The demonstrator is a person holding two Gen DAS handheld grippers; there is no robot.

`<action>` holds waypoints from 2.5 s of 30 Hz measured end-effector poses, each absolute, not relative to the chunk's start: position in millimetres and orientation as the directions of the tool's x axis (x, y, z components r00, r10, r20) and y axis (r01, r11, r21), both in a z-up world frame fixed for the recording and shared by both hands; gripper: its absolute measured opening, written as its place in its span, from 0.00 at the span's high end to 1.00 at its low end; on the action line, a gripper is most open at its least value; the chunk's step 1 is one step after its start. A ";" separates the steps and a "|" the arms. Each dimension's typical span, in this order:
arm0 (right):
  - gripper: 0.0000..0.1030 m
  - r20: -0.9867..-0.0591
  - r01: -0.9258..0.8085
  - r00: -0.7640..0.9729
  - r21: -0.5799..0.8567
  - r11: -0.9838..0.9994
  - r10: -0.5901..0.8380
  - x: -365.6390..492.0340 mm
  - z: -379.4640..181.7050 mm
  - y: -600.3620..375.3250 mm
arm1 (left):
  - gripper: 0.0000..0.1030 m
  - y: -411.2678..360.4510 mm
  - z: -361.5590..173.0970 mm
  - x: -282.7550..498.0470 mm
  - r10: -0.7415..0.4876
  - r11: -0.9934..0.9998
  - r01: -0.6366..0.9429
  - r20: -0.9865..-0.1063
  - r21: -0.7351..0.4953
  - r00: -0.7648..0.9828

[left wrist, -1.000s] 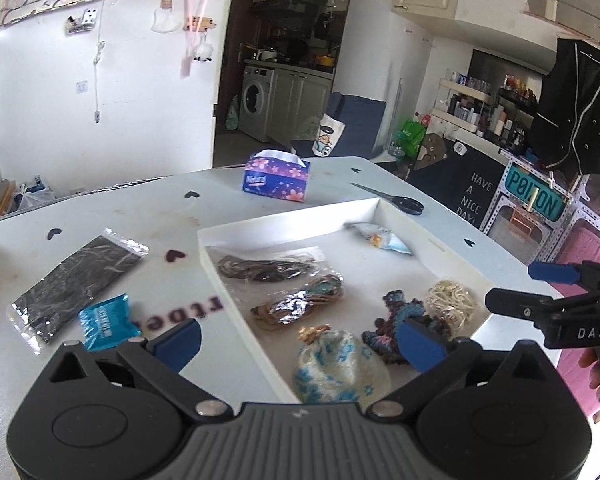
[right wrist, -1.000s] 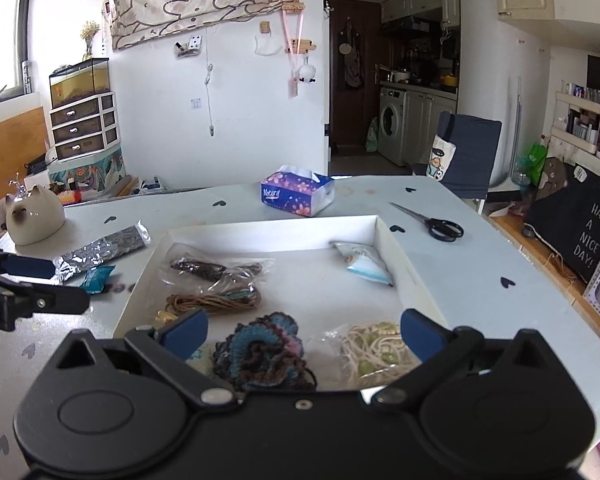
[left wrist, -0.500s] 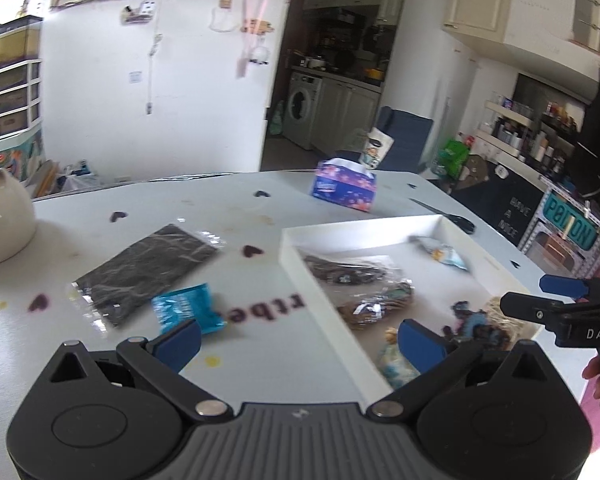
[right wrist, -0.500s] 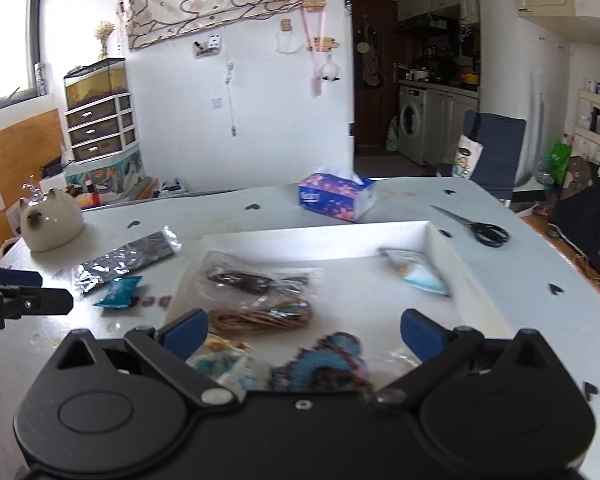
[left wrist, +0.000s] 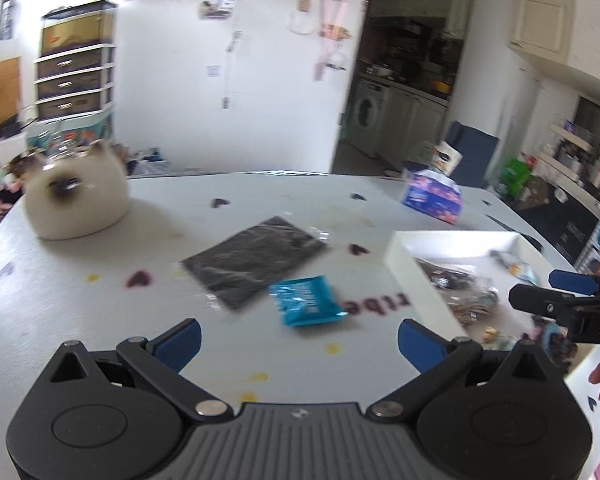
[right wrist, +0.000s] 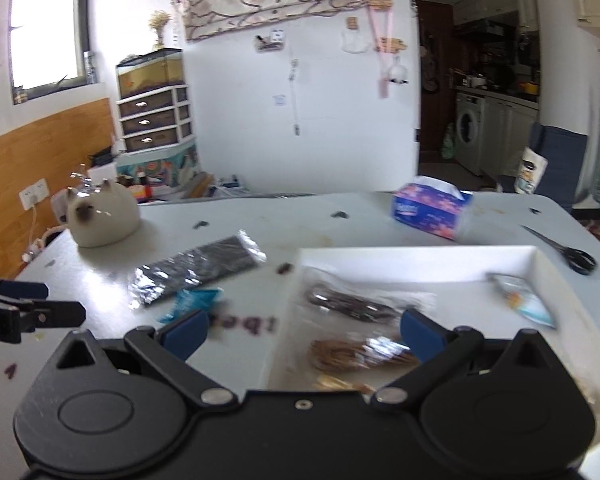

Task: Organize soft objects
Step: 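Grasp the blue packet with the right tool, then grasp the black plastic bag with the left tool while the right holds the blue packet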

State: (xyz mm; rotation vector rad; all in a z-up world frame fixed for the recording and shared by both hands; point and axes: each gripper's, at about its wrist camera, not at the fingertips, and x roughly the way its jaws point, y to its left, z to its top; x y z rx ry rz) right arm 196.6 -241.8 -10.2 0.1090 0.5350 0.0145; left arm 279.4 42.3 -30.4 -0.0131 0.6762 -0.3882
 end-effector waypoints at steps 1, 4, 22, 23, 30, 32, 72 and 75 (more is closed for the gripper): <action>0.00 -0.502 0.004 0.863 0.110 0.994 0.052 200.9 -9.8 -236.0 | 0.00 47.2 -30.9 281.7 -0.346 0.933 0.332 -0.607 -0.140 0.715; 0.00 -0.486 -0.034 0.870 0.121 0.992 0.089 213.3 -8.6 -219.7 | 0.00 63.5 -33.4 285.2 -0.334 0.940 0.303 -0.605 -0.156 0.723; 0.27 -0.615 -0.068 0.772 0.172 0.983 0.161 322.5 -63.6 -123.6 | 0.00 101.4 -33.4 331.0 -0.370 0.923 0.358 -0.567 -0.138 0.736; 0.27 -0.619 -0.063 0.771 0.157 0.986 0.148 326.3 -67.2 -122.1 | 0.00 99.6 -33.8 337.8 -0.375 0.919 0.374 -0.571 -0.125 0.731; 0.33 -0.651 -0.068 0.744 0.146 0.987 0.147 348.8 -85.9 -112.1 | 0.00 82.3 -47.8 397.7 -0.401 0.892 0.444 -0.599 -0.083 0.693; 0.39 -0.660 -0.044 0.738 0.161 0.986 0.141 353.7 -90.0 -114.0 | 0.00 73.8 -57.5 416.4 -0.395 0.888 0.454 -0.632 -0.076 0.667; 0.60 -0.685 -0.358 0.631 0.161 0.920 0.365 272.3 -89.0 -130.5 | 0.35 -15.3 -109.8 485.4 -0.429 0.696 0.718 -0.791 0.018 0.436; 0.61 -0.685 -0.359 0.624 0.176 0.917 0.376 267.9 -88.9 -133.1 | 0.48 -9.8 -107.4 471.3 -0.413 0.743 0.669 -0.782 0.007 0.467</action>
